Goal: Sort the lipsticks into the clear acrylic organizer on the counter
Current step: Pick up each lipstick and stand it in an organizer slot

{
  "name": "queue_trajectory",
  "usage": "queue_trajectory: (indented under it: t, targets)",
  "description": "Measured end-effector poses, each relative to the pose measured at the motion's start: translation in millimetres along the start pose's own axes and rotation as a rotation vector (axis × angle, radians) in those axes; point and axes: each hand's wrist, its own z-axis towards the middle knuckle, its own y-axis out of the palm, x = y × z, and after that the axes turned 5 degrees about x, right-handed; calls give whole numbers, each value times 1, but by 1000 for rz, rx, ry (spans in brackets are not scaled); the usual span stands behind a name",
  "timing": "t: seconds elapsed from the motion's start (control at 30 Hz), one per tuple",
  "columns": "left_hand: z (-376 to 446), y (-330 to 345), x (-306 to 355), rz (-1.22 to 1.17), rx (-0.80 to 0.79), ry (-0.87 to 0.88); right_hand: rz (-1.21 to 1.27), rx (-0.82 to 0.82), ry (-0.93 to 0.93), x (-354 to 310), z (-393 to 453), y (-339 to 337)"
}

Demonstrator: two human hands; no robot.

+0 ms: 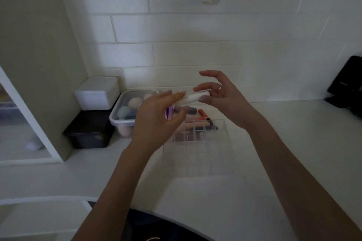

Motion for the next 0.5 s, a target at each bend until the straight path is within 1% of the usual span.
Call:
queue_trajectory:
  t: [0.07,0.17,0.23,0.3,0.37,0.43,0.5]
  targets:
    - [3,1,0,93,11,16,59,-15,-18,-6,0,5]
    - [6,-1,1,43,16,-42,167,1,-36,-11,-1,13]
    - [5,-2,2,-50,-11,-96,248,25,-39,-12,-2,19]
    - [3,0,3,-143,-3,-167,274,57,-45,-14,-2,24]
    - [0,1,0,-262,34,-261,227,131,-69,-15,-1,28]
    - [-2,1,-4,-392,73,-373,161,244,-84,-13,1,25]
    - [-5,0,-9,-477,96,-430,145,297,-70,-11,2,20]
